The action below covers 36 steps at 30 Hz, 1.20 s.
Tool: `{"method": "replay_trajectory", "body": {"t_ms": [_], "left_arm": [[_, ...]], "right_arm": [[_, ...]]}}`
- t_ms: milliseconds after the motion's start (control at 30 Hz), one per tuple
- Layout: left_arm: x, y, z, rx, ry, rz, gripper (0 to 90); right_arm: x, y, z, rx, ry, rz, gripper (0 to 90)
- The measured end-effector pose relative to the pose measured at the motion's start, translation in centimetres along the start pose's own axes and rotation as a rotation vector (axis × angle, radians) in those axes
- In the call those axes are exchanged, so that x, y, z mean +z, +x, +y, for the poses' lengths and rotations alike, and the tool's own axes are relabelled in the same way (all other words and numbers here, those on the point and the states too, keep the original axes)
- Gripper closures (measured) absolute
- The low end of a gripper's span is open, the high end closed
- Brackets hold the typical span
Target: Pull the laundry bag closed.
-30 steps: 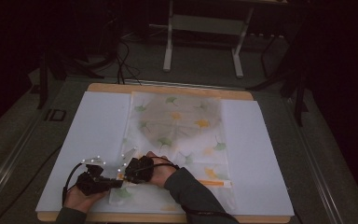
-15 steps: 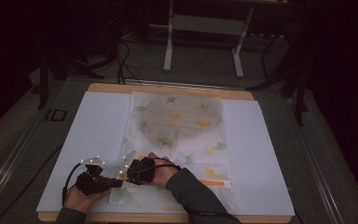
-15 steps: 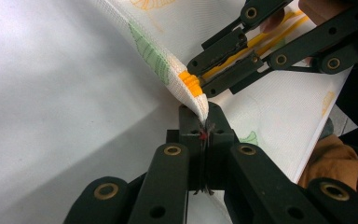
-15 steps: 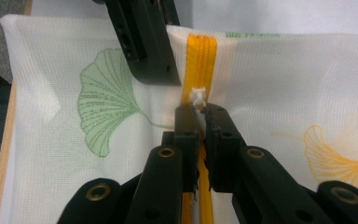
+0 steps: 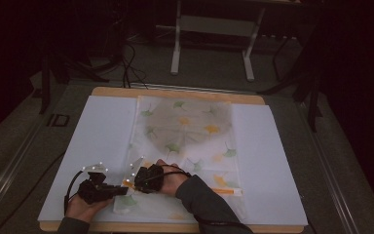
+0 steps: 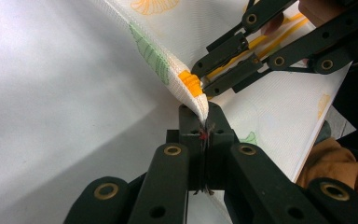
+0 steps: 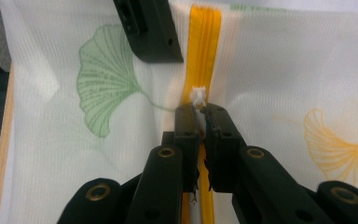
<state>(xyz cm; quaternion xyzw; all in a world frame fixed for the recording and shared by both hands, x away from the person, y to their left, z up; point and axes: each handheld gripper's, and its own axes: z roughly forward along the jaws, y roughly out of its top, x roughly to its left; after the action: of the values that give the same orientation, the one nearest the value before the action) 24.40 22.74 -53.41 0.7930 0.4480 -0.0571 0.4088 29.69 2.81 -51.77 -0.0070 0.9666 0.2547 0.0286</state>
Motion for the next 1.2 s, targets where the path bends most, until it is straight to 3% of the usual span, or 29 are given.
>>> {"method": "replay_trajectory", "body": {"t_ms": [700,1200], "left_arm": [[-0.2,-0.1,-0.1,0.001,-0.019,-0.001,88.6],[-0.4,-0.1,-0.1,0.007,-0.026,0.002,88.6]], "right_arm": [[-1.0,0.1,-1.1,-0.004,0.075,-0.002,84.6],[-1.5,0.1,-1.7,-0.006,0.1,-0.003,84.6]]}}
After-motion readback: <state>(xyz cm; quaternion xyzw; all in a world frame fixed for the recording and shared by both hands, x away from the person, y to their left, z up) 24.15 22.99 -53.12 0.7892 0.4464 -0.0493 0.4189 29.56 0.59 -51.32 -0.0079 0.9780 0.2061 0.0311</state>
